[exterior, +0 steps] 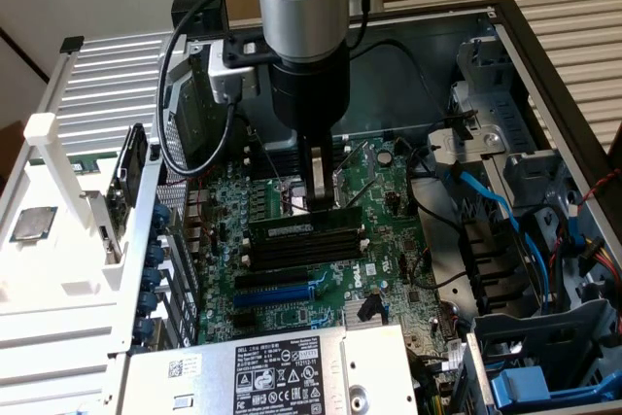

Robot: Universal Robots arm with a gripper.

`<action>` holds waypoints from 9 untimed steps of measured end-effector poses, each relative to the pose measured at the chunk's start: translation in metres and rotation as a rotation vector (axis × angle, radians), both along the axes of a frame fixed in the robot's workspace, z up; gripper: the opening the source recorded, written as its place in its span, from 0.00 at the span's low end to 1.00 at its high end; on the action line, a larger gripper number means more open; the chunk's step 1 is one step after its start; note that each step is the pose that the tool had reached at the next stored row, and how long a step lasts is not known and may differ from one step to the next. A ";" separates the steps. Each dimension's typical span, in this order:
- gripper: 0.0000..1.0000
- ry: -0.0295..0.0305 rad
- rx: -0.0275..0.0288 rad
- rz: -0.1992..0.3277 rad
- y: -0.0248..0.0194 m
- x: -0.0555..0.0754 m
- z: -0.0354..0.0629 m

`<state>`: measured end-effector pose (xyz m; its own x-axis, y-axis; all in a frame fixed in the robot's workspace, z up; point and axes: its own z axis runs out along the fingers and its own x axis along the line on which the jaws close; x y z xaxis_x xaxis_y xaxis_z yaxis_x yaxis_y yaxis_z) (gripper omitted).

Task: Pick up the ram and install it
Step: 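Insert the ram into the slot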

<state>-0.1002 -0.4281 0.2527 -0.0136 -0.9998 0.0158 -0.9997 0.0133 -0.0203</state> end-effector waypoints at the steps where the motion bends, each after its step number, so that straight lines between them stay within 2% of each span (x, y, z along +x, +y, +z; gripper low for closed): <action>1: 0.12 -0.0001 0.0001 0.000 0.0000 0.000 -0.0011; 9: 0.12 0.0001 -0.0005 -0.003 0.0000 0.000 -0.0064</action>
<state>-0.1006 -0.4281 0.2463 -0.0164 -0.9997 0.0163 -0.9997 0.0161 -0.0202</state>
